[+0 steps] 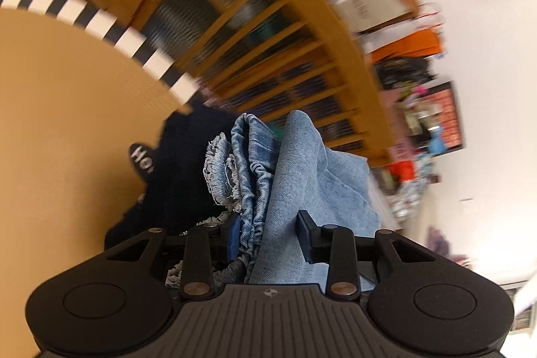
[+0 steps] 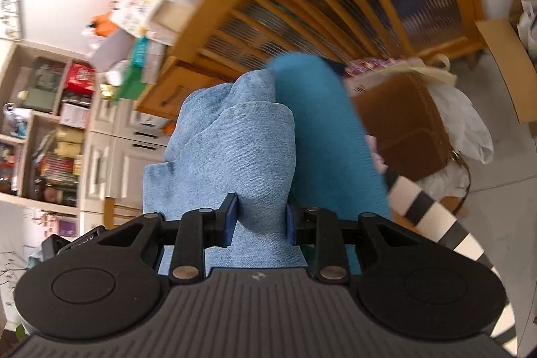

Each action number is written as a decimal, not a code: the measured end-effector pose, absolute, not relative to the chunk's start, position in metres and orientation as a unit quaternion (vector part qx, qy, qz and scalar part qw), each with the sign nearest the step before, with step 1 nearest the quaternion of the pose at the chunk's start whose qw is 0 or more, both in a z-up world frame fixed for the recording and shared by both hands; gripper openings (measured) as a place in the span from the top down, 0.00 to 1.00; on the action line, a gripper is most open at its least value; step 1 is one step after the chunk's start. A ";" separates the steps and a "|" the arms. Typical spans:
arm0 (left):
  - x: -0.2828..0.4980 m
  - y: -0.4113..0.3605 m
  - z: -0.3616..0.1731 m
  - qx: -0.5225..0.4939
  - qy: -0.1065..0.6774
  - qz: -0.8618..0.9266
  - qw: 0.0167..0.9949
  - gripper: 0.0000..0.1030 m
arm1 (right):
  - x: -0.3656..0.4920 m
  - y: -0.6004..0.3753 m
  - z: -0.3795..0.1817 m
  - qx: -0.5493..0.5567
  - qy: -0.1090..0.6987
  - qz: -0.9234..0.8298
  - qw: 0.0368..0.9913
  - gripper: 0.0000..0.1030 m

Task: Fold clothes
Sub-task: 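Lift and carry the bundle with both grippers toward the folded clothes stack, then lower the bundle onto the folded clothes stack and open both grippers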

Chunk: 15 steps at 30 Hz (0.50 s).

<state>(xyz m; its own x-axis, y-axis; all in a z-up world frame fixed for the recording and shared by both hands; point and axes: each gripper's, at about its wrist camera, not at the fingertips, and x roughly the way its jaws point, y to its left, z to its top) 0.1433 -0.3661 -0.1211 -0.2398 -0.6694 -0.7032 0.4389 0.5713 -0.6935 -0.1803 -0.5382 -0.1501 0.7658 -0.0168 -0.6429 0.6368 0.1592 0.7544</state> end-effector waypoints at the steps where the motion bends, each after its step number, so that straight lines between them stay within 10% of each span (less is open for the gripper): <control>1: 0.143 -0.367 -0.132 -0.087 0.645 -0.452 0.610 0.63 | -0.181 -0.539 -0.159 0.610 0.253 -0.224 0.717 0.71; 15: 0.127 -0.361 -0.112 -0.006 0.600 -0.459 0.656 0.59 | -0.175 -0.528 -0.144 0.594 0.274 -0.246 0.715 0.62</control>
<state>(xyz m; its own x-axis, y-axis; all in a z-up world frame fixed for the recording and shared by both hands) 0.1273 -0.3614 -0.1122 -0.1401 -0.6088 -0.7808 0.5940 0.5792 -0.5582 -0.1752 -0.5280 -0.1443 0.7289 -0.0263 -0.6841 0.6774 0.1721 0.7152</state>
